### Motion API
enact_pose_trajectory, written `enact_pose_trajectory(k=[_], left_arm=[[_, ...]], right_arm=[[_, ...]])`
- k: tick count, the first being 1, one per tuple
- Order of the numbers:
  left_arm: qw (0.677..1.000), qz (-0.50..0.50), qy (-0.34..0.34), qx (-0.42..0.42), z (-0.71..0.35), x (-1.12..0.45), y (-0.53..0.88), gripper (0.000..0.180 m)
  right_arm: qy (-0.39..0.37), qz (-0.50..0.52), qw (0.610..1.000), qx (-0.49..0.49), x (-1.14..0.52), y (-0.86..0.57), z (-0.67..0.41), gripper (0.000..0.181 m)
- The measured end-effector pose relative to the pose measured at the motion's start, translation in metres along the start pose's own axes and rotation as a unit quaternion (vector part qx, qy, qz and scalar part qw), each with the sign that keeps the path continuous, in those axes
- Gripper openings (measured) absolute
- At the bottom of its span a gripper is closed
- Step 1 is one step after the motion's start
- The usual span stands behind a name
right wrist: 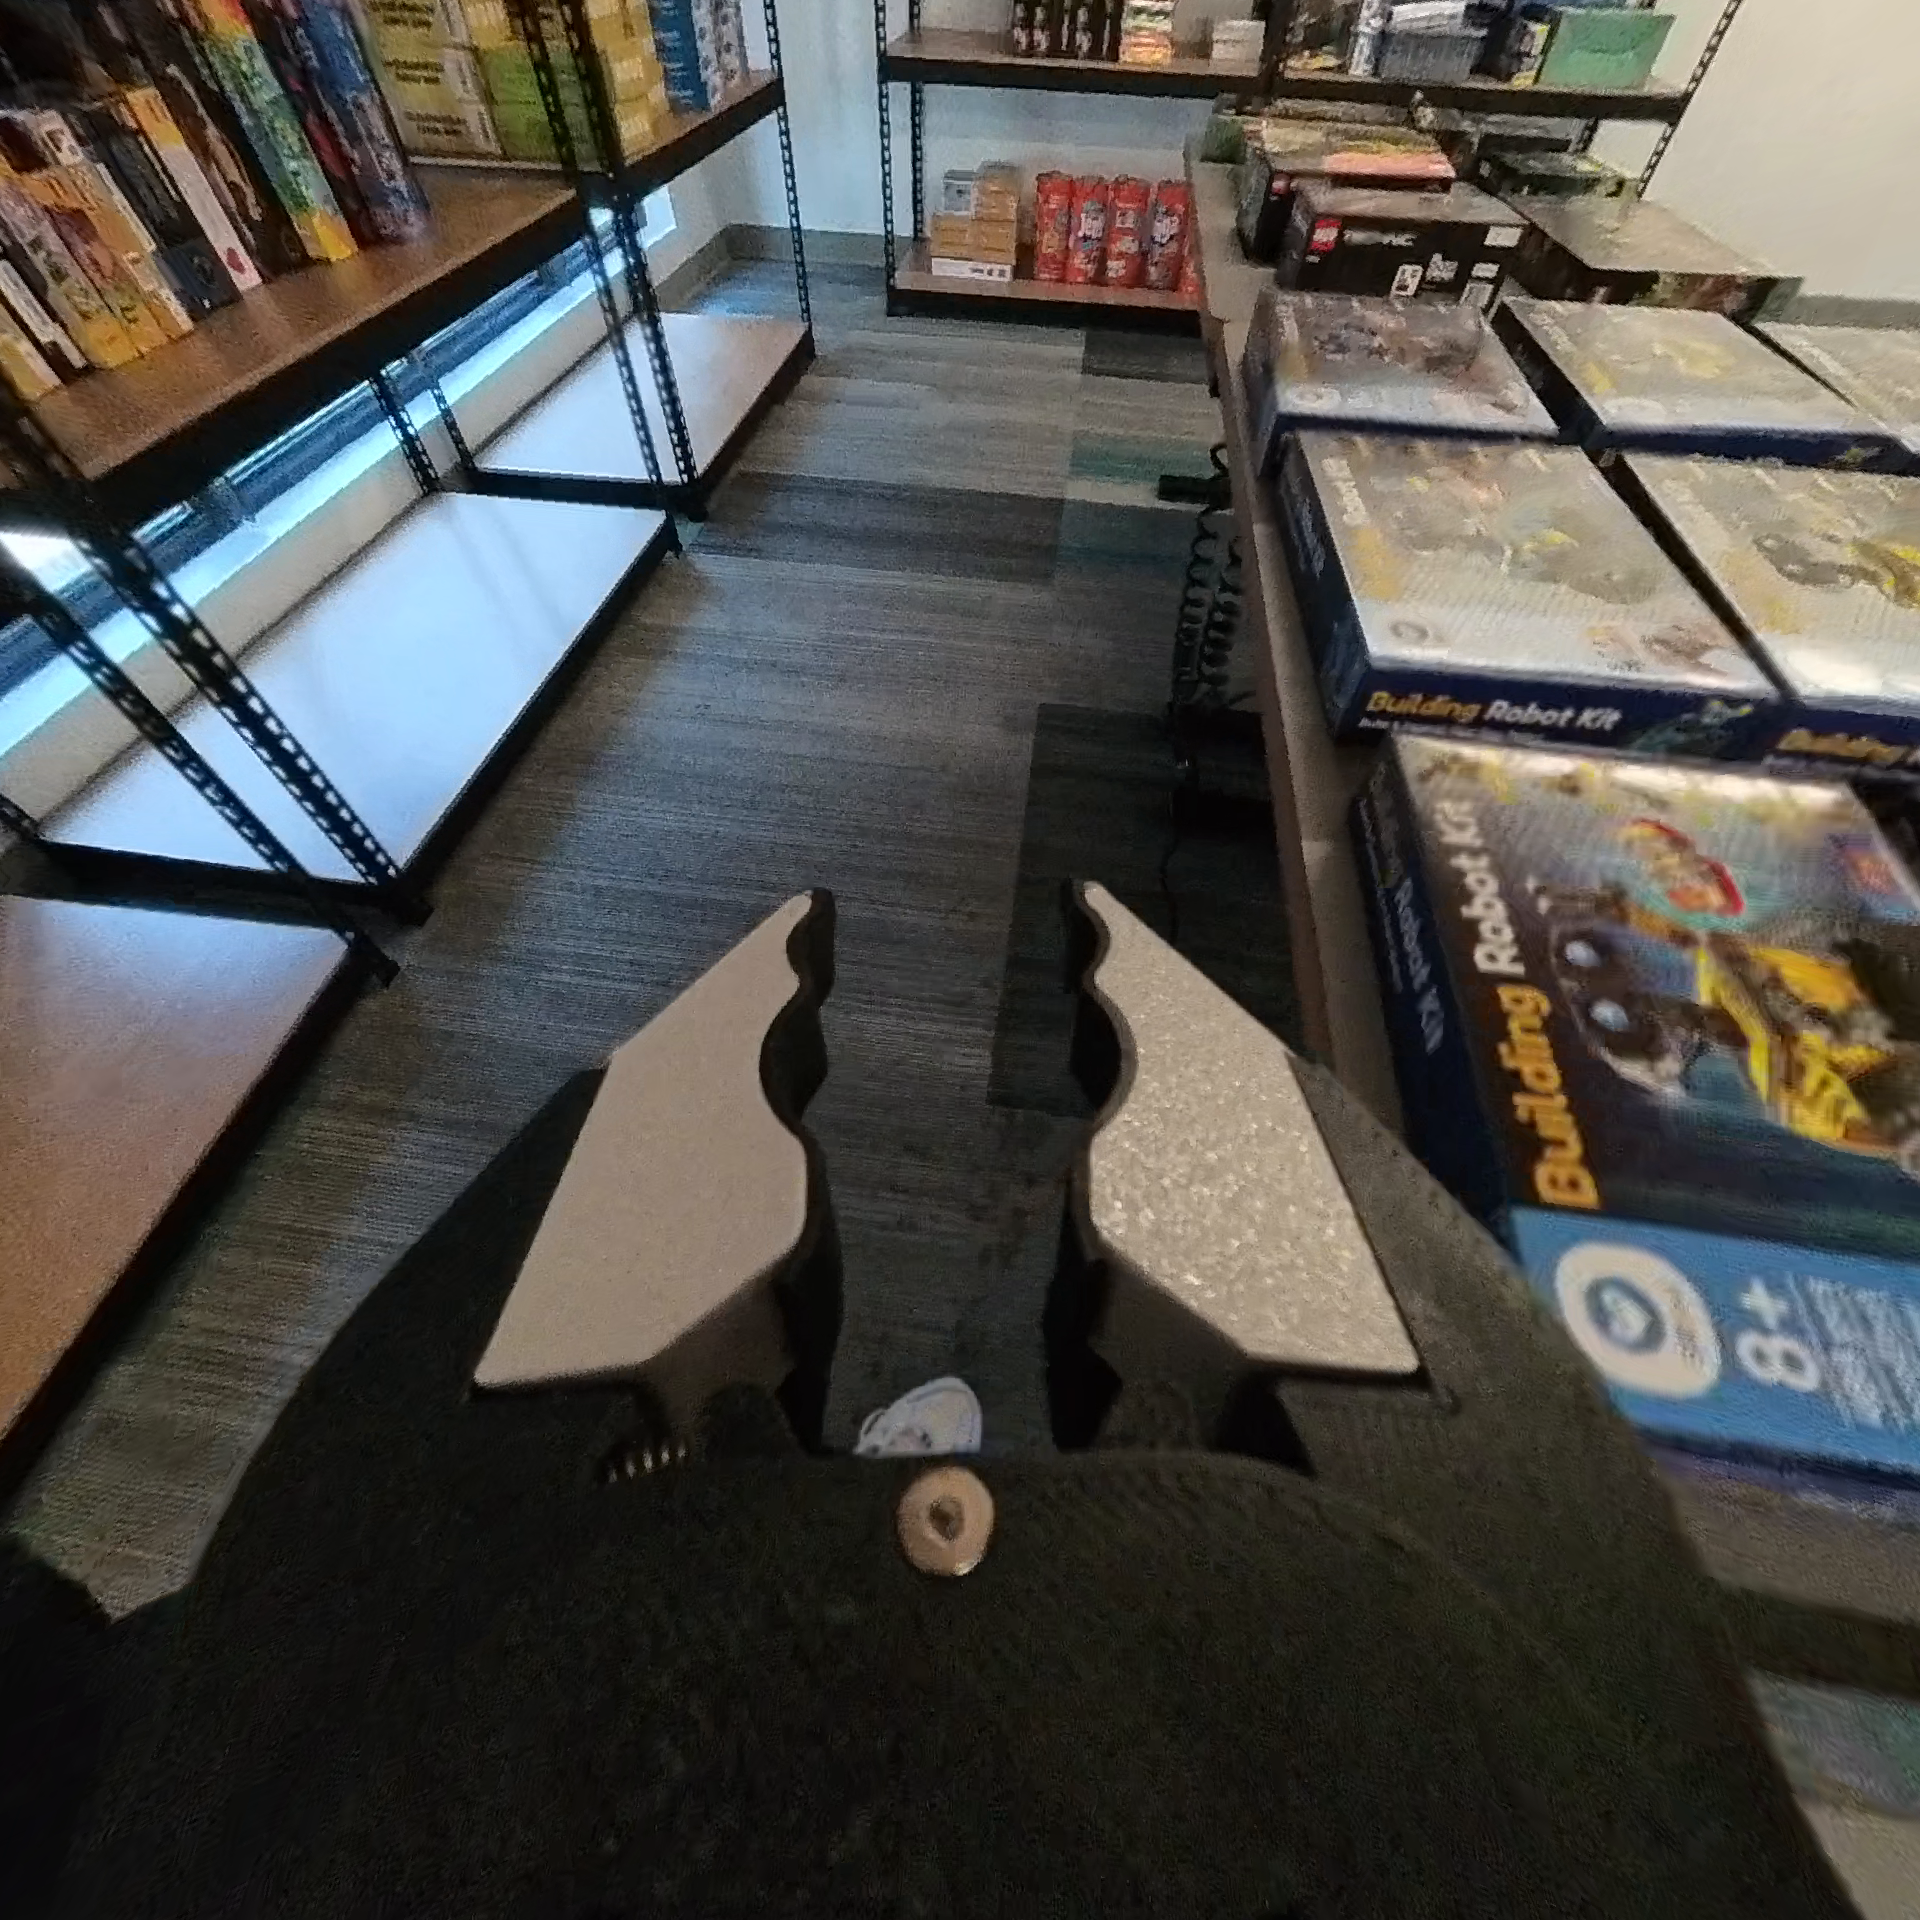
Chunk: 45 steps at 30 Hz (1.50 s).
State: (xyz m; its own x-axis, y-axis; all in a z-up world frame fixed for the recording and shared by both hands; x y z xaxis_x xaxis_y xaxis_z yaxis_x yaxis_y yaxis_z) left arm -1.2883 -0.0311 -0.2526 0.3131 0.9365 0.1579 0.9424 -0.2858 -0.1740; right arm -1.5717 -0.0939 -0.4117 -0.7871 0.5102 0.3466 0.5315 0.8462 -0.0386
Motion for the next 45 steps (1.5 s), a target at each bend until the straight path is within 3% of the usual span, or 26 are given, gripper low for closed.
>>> enact_pose_trajectory(k=[11, 18, 23, 33, 39, 45], left_arm=[[0.975, -0.184, -0.002, 0.126, 0.058, -0.036, 0.214, 0.049], [0.937, -0.3, -0.007, 0.179, 0.088, 0.024, 0.343, 0.049], [0.939, -0.298, 0.007, 0.17, 0.066, 0.034, 0.476, 0.049], [0.979, -0.186, -0.035, 0.072, -0.099, -0.106, 0.755, 0.048], [0.97, -0.208, -0.033, 0.119, -0.082, -0.186, 0.9, 0.047], [0.949, -0.267, 0.01, 0.169, -0.052, -0.196, 1.019, 0.048]], right_arm=[[-0.064, -0.13, 0.981, 0.13, -0.265, -0.083, -0.174, 0.044], [-0.063, -0.188, 0.976, 0.095, -0.45, -0.056, -0.232, 0.047], [-0.038, -0.182, 0.98, 0.074, -0.582, -0.019, -0.242, 0.047], [0.028, -0.168, 0.985, -0.016, -0.804, -0.002, -0.281, 0.048], [0.078, -0.153, 0.985, 0.003, -0.944, -0.044, -0.285, 0.05], [0.147, -0.144, 0.979, 0.002, -1.077, -0.09, -0.307, 0.052]])
Point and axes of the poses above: each gripper's, where its closed fingertips meet, x back along the fingers, z out of its underside, y = z × x across the jaws, the point moved 2 cm from there along x, back along the fingers, and after that the axes turned 3 degrees about z, right-handed, at the moved point
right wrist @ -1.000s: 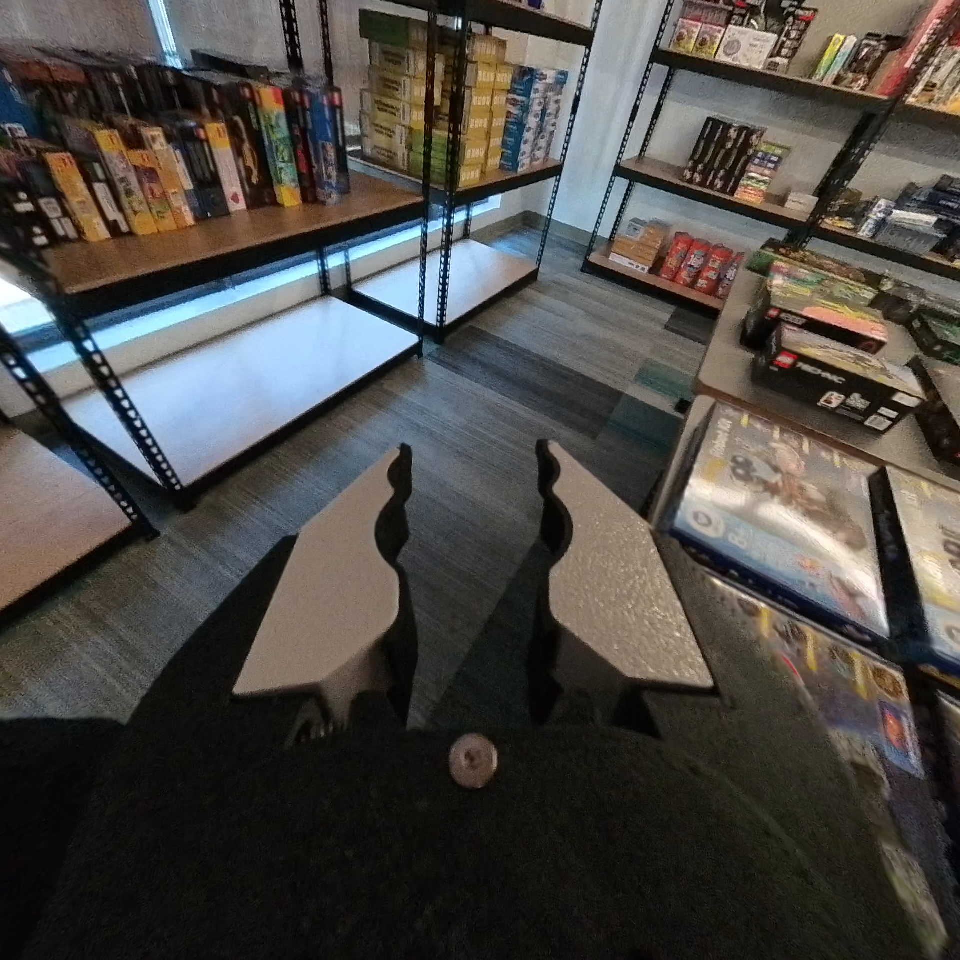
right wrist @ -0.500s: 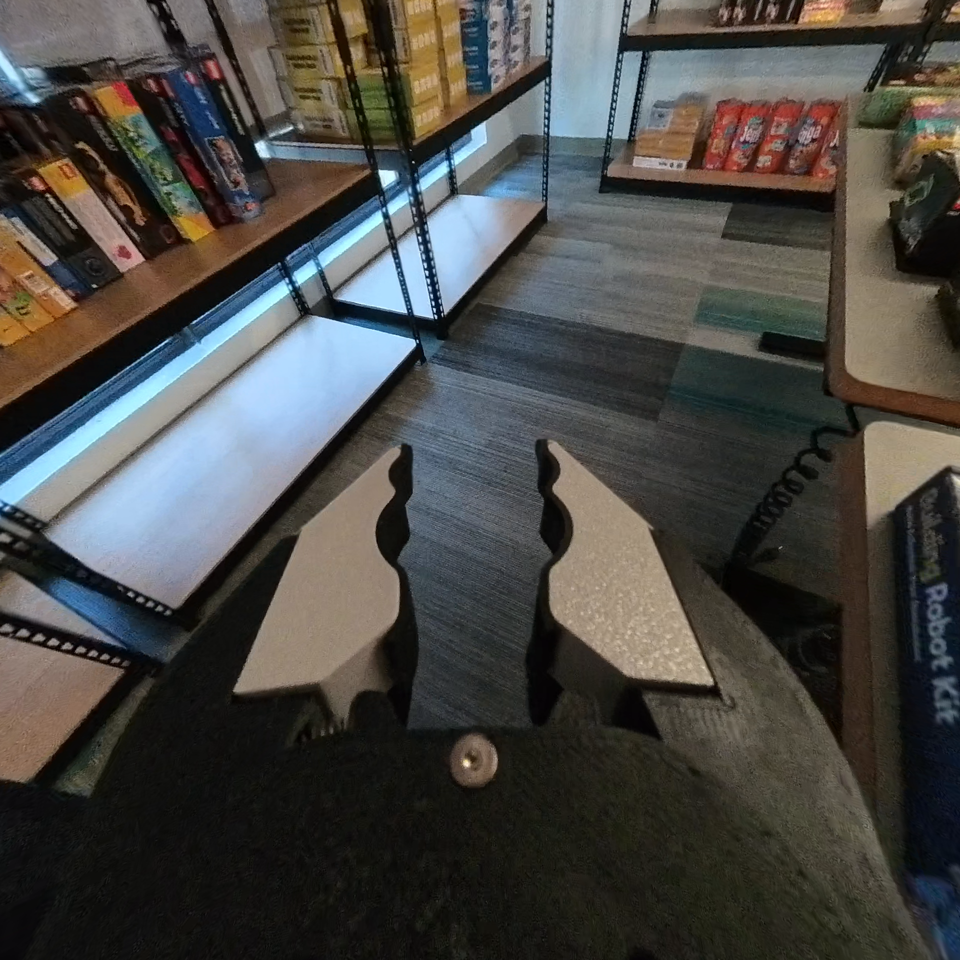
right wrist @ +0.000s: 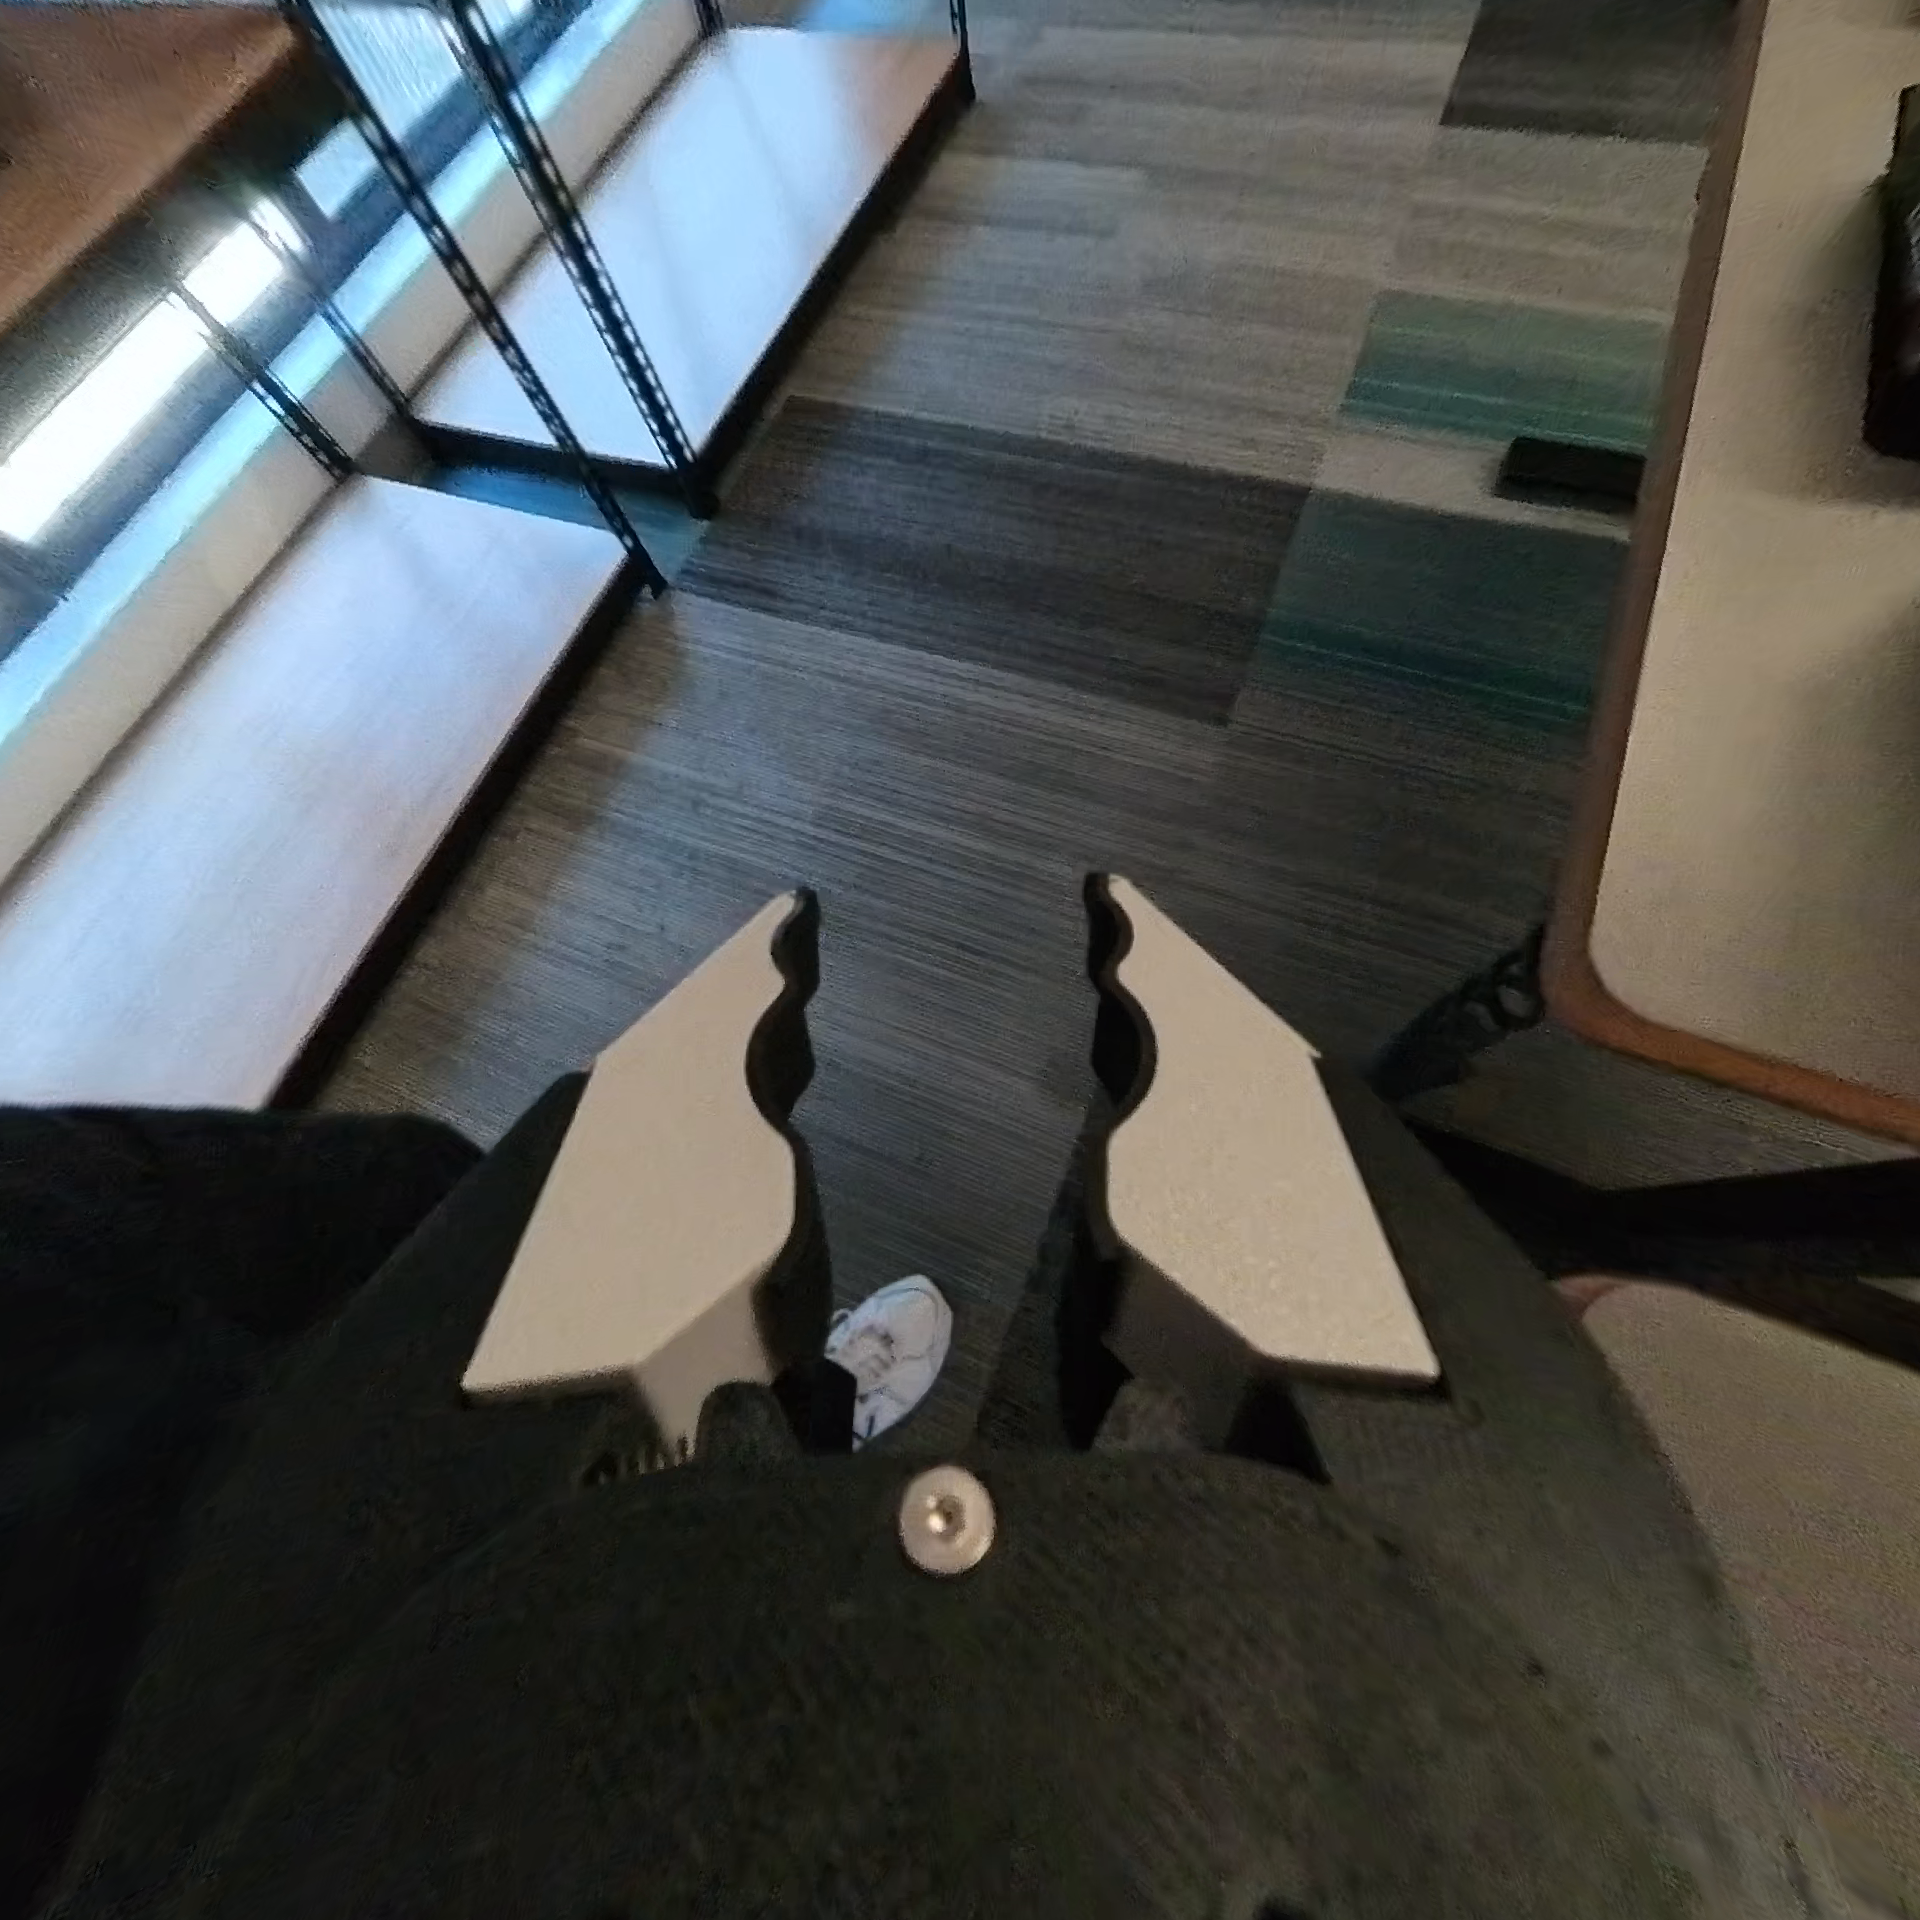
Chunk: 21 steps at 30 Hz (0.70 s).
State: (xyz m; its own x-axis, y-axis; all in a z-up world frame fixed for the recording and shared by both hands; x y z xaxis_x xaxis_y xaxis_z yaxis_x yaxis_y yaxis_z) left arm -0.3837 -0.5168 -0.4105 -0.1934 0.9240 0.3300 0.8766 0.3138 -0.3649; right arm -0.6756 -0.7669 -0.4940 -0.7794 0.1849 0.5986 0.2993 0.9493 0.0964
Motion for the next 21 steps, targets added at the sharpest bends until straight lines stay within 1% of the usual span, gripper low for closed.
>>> enact_pose_trajectory(k=[1, 3, 7, 9, 12, 13, 15, 16, 18, 21], left_arm=[[1.0, -0.007, -0.001, 0.016, -0.007, -0.007, 0.017, 0.048], [0.999, -0.031, -0.015, 0.028, -0.026, -0.021, 0.054, 0.047], [0.998, -0.055, -0.005, 0.005, -0.058, -0.068, 0.136, 0.047], [0.999, -0.034, 0.005, -0.008, -0.081, -0.104, 0.174, 0.047], [0.998, 0.003, 0.048, -0.036, -0.127, -0.166, 0.222, 0.046], [0.997, 0.022, 0.053, -0.056, -0.151, -0.188, 0.232, 0.045], [0.992, 0.041, 0.057, -0.103, -0.2, -0.232, 0.254, 0.045], [0.989, 0.053, 0.062, -0.12, -0.222, -0.255, 0.262, 0.046], [0.985, 0.075, 0.062, -0.139, -0.267, -0.302, 0.273, 0.048], [0.983, 0.099, 0.044, -0.15, -0.322, -0.375, 0.282, 0.049]], right_arm=[[0.014, 0.006, 1.0, 0.006, -0.017, -0.013, -0.011, 0.053], [0.016, 0.022, 1.0, 0.007, -0.047, -0.04, -0.039, 0.056], [0.007, 0.077, 0.996, -0.035, -0.125, -0.097, -0.088, 0.06], [-0.002, 0.11, 0.992, -0.062, -0.163, -0.12, -0.108, 0.061], [0.01, 0.162, 0.981, -0.108, -0.21, -0.139, -0.129, 0.06], [0.004, 0.182, 0.975, -0.128, -0.222, -0.143, -0.139, 0.06], [-0.015, 0.191, 0.967, -0.167, -0.248, -0.146, -0.16, 0.06], [-0.01, 0.191, 0.965, -0.179, -0.261, -0.148, -0.166, 0.06], [-0.005, 0.208, 0.958, -0.199, -0.284, -0.155, -0.179, 0.061], [-0.008, 0.212, 0.95, -0.227, -0.315, -0.169, -0.197, 0.061]])
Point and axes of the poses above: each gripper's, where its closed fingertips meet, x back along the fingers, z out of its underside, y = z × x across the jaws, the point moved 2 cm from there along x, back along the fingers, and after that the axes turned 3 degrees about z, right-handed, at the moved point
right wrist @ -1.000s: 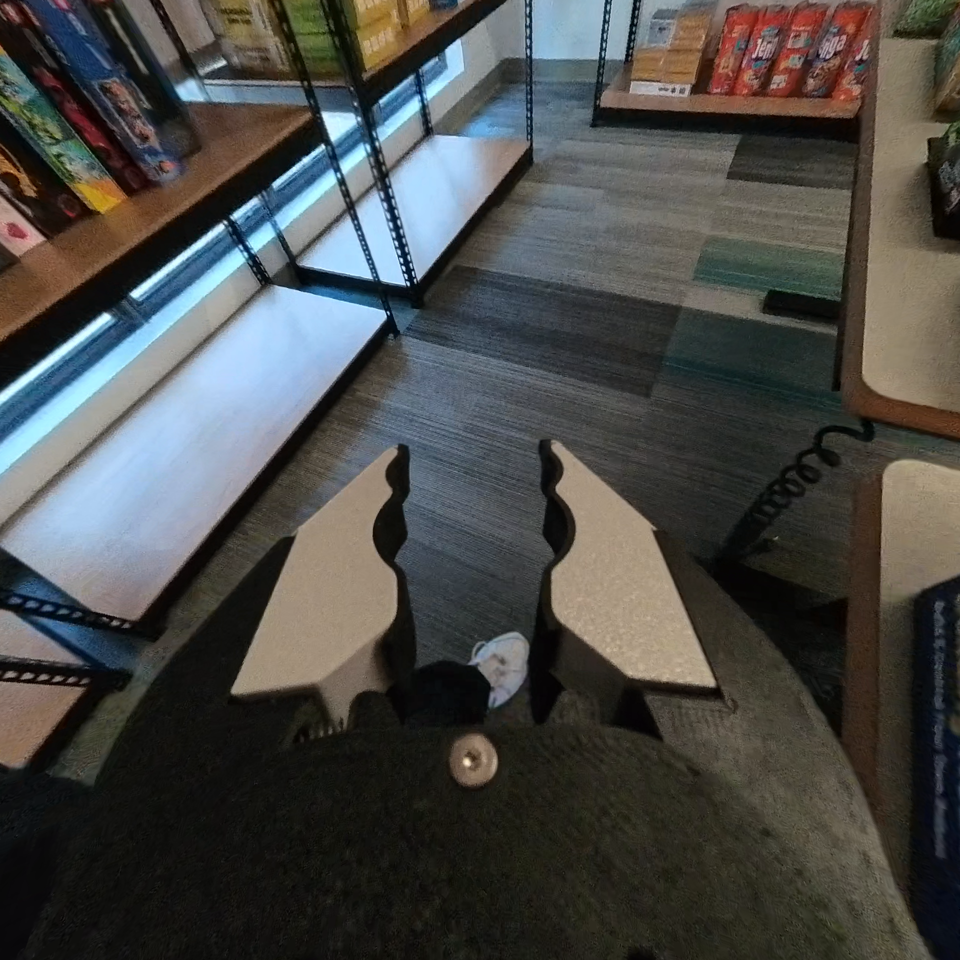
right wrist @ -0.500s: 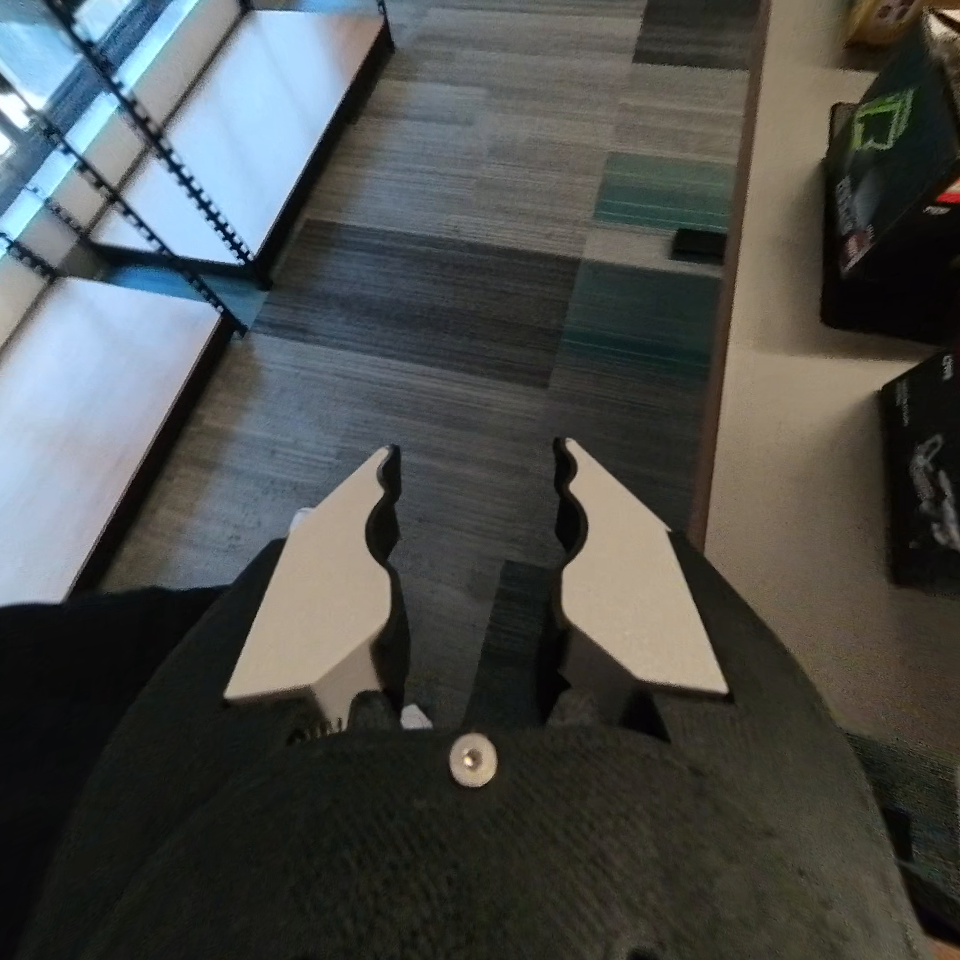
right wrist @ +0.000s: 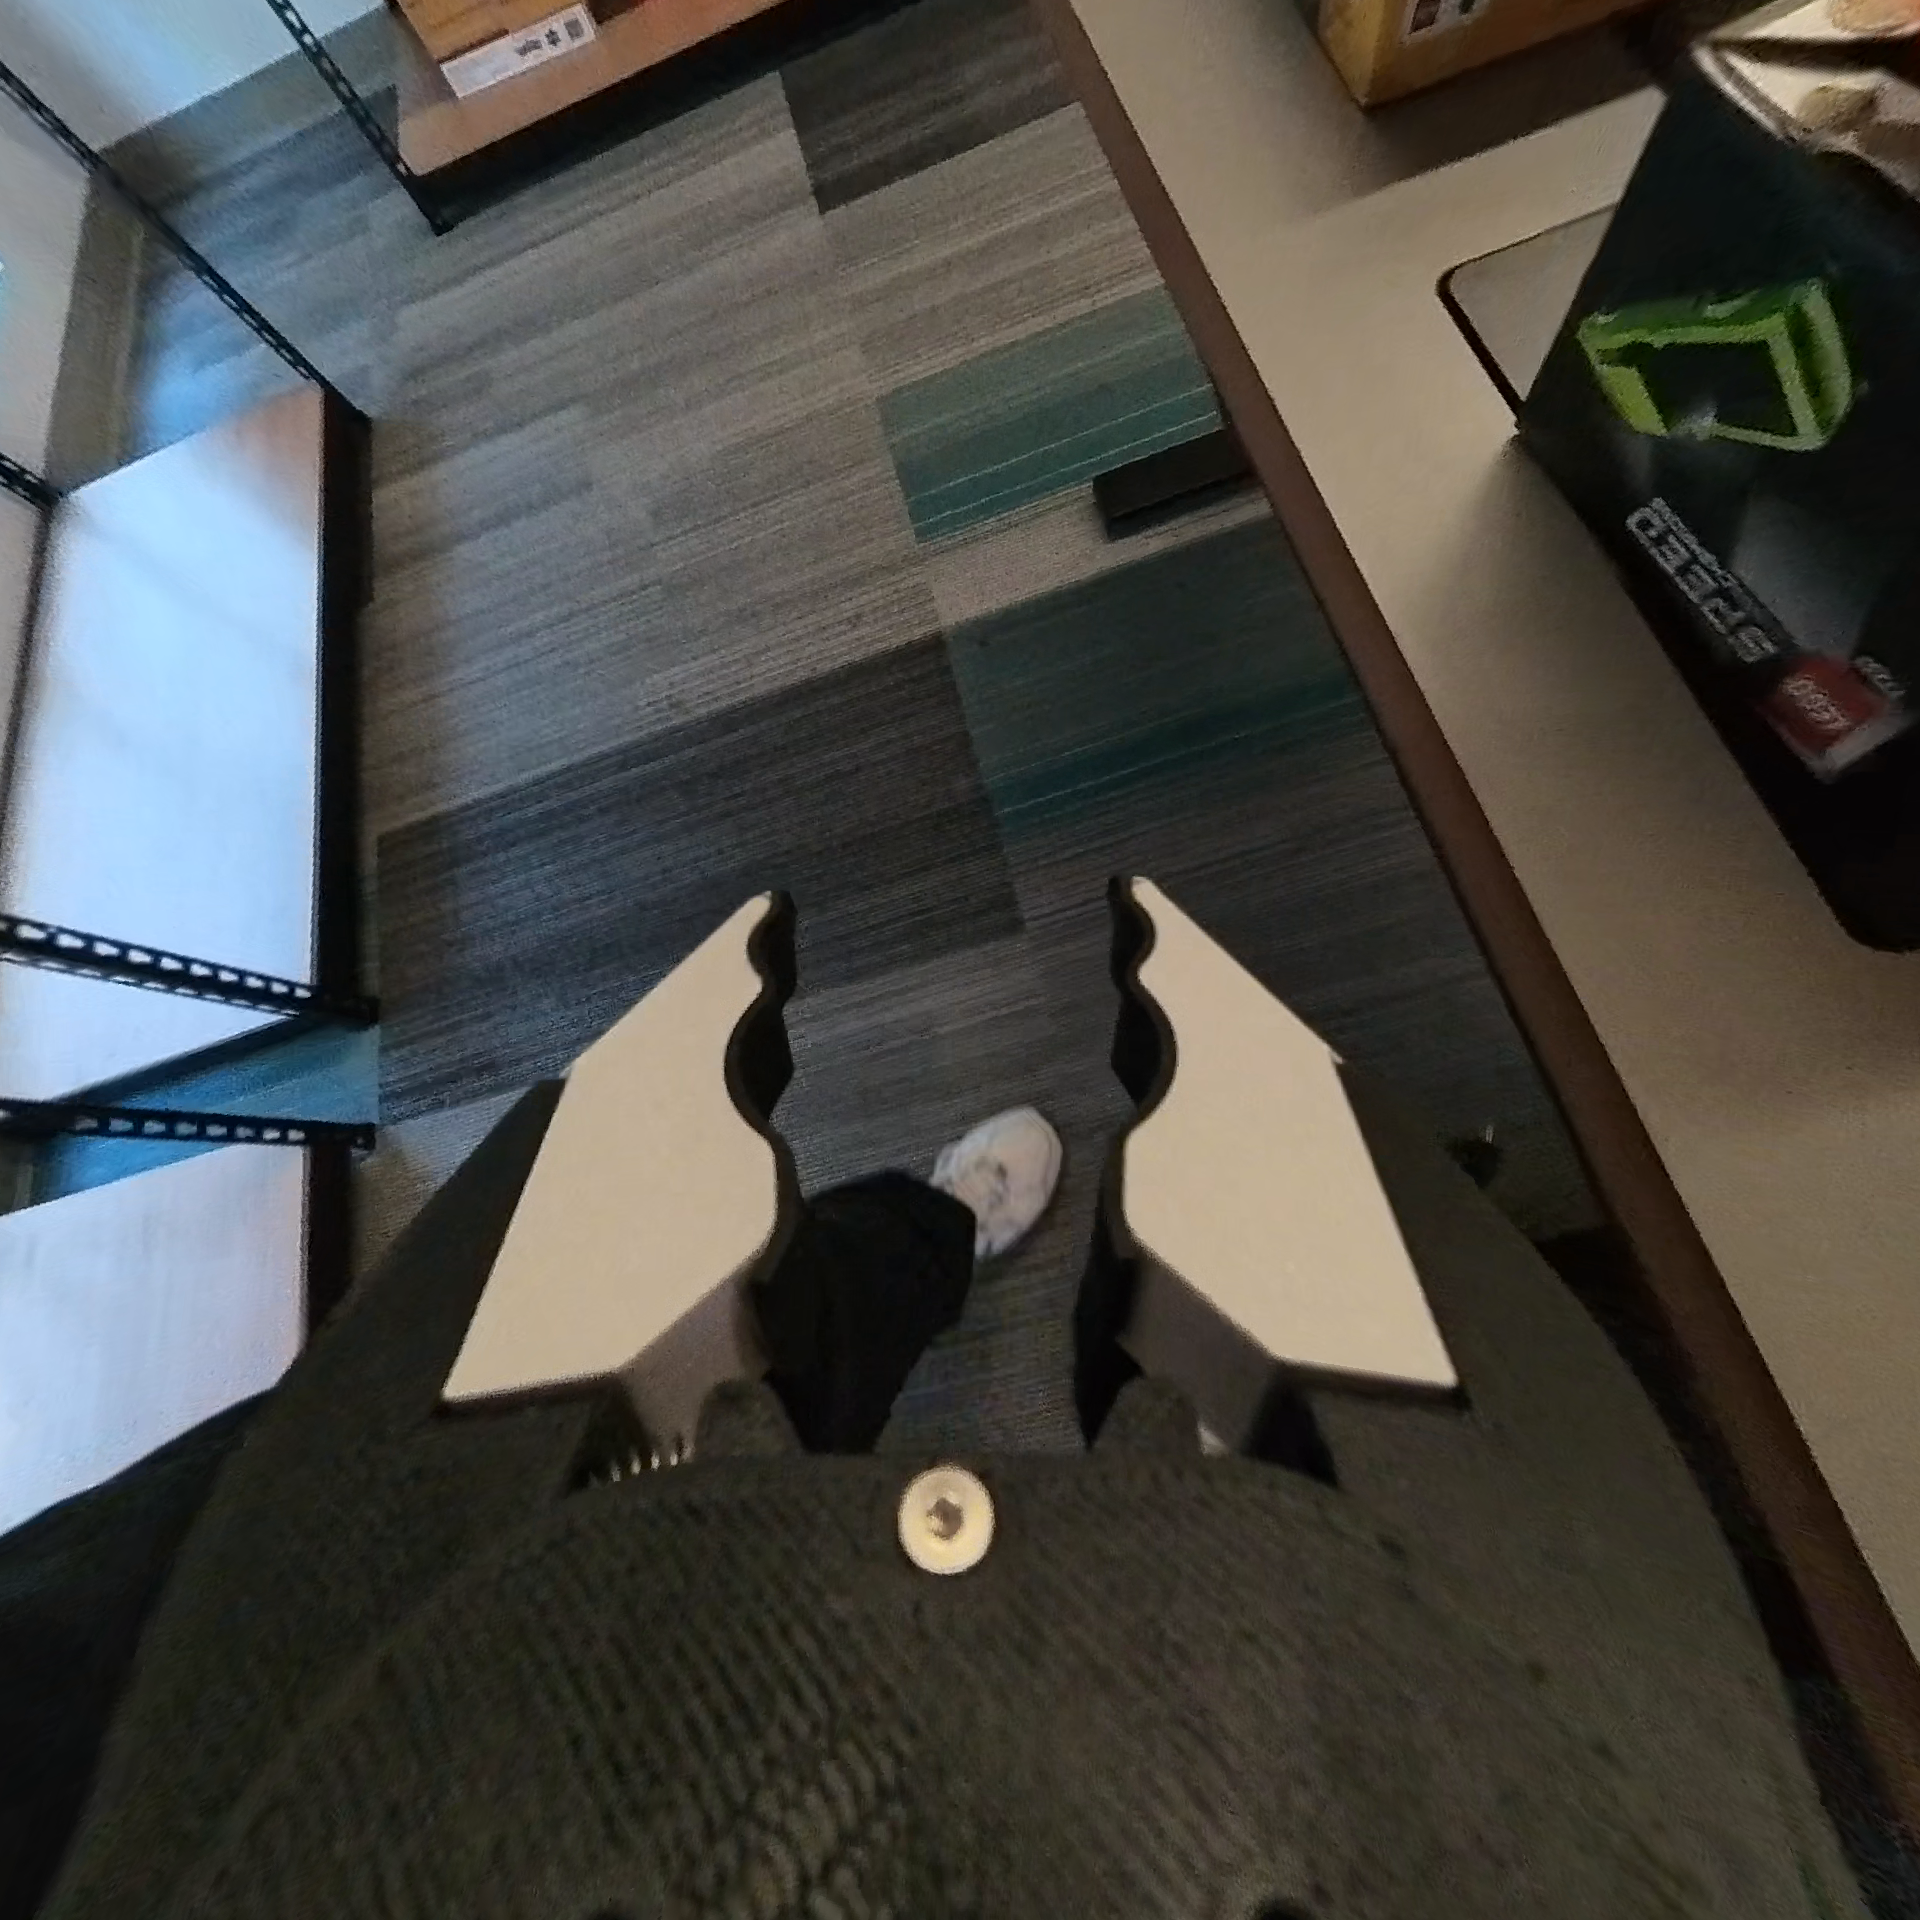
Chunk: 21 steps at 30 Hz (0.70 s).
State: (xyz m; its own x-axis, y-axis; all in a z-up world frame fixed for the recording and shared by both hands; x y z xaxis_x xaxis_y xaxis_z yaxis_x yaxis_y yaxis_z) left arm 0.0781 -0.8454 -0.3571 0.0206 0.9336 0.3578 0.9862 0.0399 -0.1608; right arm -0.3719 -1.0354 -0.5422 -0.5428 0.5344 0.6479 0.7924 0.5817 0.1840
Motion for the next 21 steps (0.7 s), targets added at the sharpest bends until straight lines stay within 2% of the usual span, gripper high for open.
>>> enact_pose_trajectory(k=[4, 8, 16, 21], left_arm=[[1.0, 0.011, -0.024, -0.003, -0.041, -0.093, 0.035, 0.05], [0.999, 0.021, -0.028, 0.041, -0.061, -0.179, 0.055, 0.049], [0.994, 0.101, 0.017, 0.049, -0.1, -0.34, 0.084, 0.051], [0.982, 0.182, 0.049, 0.009, -0.13, -0.452, 0.114, 0.053]], right_arm=[[0.011, -0.011, 1.0, 0.019, -0.06, 0.002, -0.032, 0.061], [0.037, -0.03, 0.998, 0.045, -0.112, 0.002, -0.075, 0.06], [0.024, -0.036, 0.998, 0.042, -0.204, -0.01, -0.189, 0.06], [0.002, 0.02, 1.0, -0.006, -0.263, -0.027, -0.24, 0.06]])
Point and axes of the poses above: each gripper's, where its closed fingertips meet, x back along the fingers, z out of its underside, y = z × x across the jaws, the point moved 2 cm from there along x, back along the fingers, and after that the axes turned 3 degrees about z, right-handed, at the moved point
